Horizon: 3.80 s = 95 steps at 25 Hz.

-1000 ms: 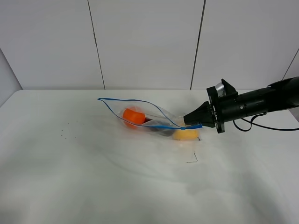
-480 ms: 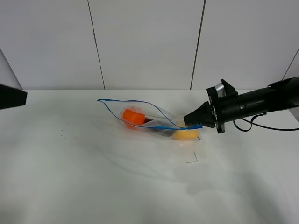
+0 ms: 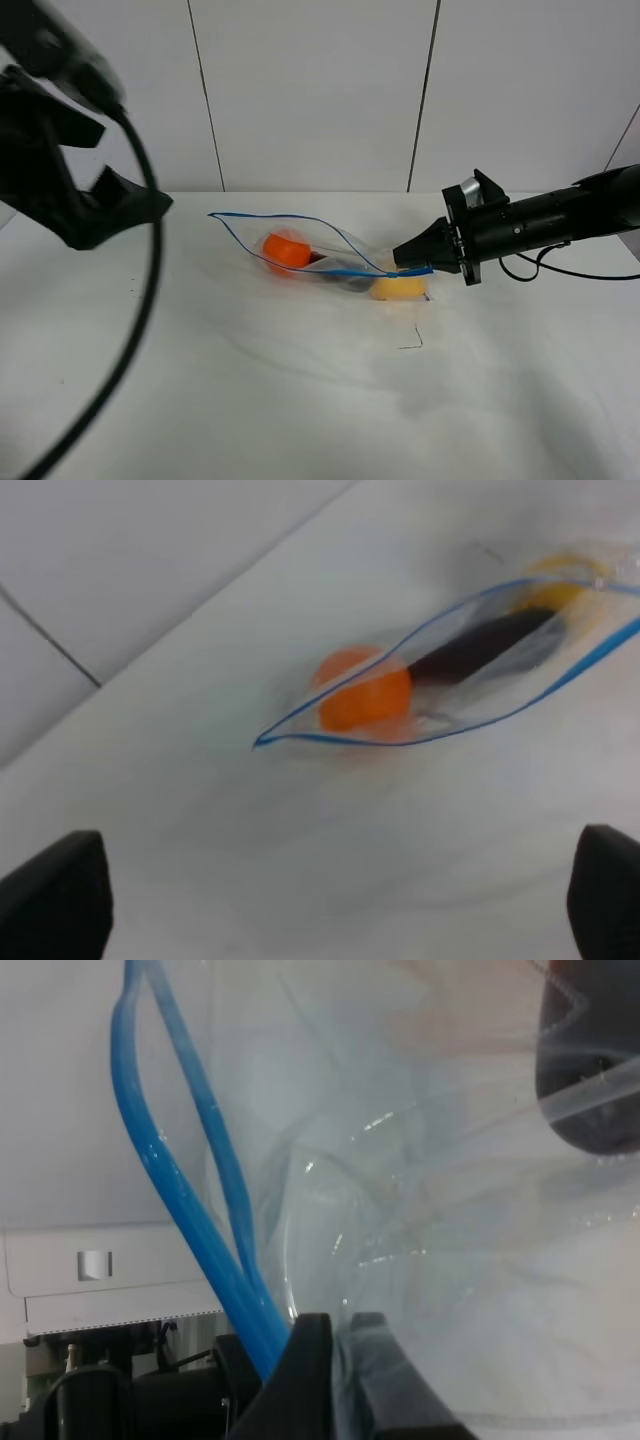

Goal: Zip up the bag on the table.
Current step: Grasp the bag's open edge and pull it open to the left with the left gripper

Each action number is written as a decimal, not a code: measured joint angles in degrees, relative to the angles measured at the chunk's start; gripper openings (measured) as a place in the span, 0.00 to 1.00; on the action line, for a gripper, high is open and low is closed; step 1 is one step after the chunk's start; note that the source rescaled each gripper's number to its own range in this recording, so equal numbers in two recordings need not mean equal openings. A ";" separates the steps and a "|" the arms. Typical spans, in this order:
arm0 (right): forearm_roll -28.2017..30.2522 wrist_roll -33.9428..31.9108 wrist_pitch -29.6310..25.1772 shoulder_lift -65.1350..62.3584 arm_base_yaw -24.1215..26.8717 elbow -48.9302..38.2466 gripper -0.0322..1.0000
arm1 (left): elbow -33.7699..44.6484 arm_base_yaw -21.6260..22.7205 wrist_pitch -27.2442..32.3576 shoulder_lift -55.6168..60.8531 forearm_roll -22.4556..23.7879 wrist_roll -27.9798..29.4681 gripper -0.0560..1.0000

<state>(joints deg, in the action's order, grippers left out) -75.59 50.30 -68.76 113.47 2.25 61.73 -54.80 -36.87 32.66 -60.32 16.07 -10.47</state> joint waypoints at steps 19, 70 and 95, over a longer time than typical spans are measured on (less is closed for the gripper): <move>-0.39 0.00 0.00 0.00 0.00 0.00 0.03 | -0.84 -32.71 5.15 -41.72 82.67 66.32 0.94; -1.05 0.00 0.00 0.00 0.00 0.00 0.03 | -11.33 -32.63 5.22 -55.40 83.43 65.28 0.05; -0.41 0.47 -0.20 0.00 -0.19 0.00 0.03 | -4.17 -29.58 7.84 -51.20 80.60 56.72 0.05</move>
<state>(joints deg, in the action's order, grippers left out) -76.00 50.77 -68.96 113.47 2.06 61.73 -58.97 -66.46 40.49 -111.52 96.68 46.25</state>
